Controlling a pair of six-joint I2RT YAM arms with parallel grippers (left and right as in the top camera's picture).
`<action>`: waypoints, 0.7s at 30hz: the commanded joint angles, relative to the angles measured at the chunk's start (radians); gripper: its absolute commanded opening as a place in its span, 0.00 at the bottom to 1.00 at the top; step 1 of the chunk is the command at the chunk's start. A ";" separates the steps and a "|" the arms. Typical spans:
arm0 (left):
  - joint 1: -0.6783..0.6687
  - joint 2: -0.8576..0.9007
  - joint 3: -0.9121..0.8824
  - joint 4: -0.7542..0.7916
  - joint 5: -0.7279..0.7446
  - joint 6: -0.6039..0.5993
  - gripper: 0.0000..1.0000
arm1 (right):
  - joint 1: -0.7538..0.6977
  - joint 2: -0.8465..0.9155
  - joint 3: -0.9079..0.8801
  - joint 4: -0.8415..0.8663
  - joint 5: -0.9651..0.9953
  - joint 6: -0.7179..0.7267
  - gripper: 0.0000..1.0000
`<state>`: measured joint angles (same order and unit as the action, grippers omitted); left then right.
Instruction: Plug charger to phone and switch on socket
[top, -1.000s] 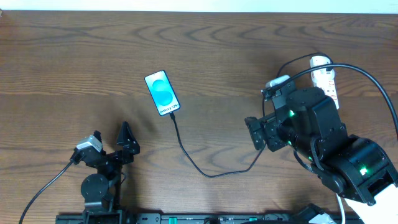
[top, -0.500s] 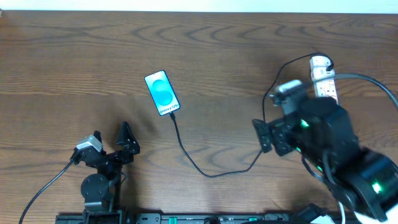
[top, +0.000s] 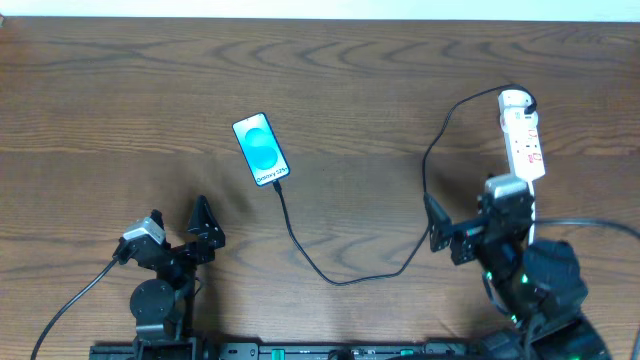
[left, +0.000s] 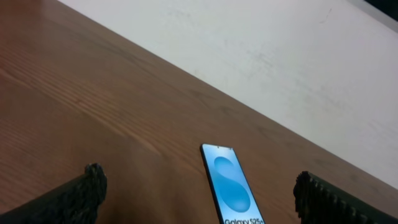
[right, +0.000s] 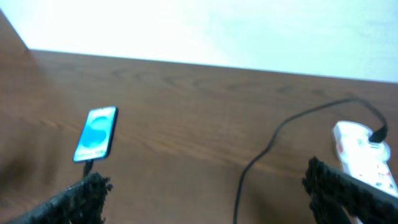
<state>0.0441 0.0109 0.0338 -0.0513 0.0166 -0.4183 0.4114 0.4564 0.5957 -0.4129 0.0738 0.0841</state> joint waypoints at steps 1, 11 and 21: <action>0.003 -0.006 -0.030 -0.018 -0.010 0.014 0.98 | -0.007 -0.102 -0.136 0.093 -0.018 -0.011 0.99; 0.003 -0.006 -0.030 -0.018 -0.010 0.014 0.98 | -0.016 -0.369 -0.437 0.296 -0.024 -0.011 0.99; 0.003 -0.006 -0.030 -0.018 -0.010 0.014 0.98 | -0.027 -0.451 -0.586 0.430 -0.024 -0.010 0.99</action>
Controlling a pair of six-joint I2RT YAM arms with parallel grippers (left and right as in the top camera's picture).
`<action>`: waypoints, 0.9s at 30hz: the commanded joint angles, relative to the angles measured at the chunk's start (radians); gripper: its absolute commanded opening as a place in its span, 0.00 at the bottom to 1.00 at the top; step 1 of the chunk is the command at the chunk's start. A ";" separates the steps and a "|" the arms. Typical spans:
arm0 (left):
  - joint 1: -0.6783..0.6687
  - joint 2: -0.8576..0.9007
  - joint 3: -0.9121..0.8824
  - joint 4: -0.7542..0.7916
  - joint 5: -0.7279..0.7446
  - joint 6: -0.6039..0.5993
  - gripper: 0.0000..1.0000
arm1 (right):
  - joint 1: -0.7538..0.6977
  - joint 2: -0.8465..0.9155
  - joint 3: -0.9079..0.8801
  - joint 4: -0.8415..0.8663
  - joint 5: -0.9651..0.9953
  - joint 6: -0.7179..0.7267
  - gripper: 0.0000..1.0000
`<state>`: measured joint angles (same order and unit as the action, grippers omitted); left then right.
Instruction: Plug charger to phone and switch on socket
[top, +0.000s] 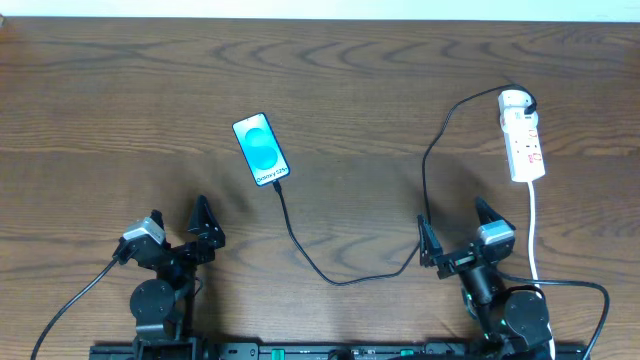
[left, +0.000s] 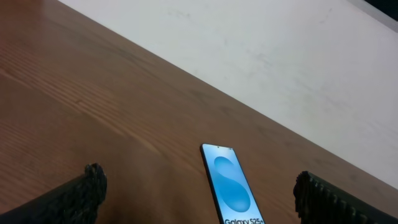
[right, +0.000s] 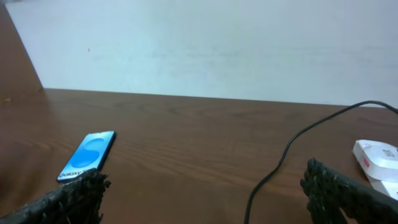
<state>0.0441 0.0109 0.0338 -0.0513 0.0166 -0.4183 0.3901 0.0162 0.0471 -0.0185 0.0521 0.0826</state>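
Note:
The phone (top: 261, 149) lies face up on the wooden table with its blue screen lit, and the black charger cable (top: 330, 270) runs from its lower end across to the white socket strip (top: 522, 147) at the right. The plug (top: 518, 99) sits in the strip's far end. My left gripper (top: 180, 228) rests open near the front edge, left of the cable, with the phone (left: 229, 186) ahead of it. My right gripper (top: 457, 235) is open near the front edge, below the strip, holding nothing. The right wrist view shows the phone (right: 88, 155), cable (right: 292, 149) and strip (right: 377, 158).
A white lead (top: 534, 230) runs from the socket strip toward the front edge beside my right arm. A pale wall (right: 205, 46) stands behind the table's far edge.
My right arm has drawn back from beside the socket strip to the front edge, its gripper still open. The left arm, phone and cable have not moved.

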 joint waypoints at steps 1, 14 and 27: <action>0.003 -0.006 -0.030 -0.018 -0.010 0.014 0.98 | -0.005 -0.011 -0.042 0.039 -0.002 -0.009 0.99; 0.003 -0.006 -0.030 -0.018 -0.010 0.014 0.98 | -0.005 -0.011 -0.042 -0.052 0.001 0.036 0.99; 0.003 -0.006 -0.030 -0.018 -0.010 0.014 0.98 | -0.005 -0.011 -0.042 -0.052 0.001 0.036 0.99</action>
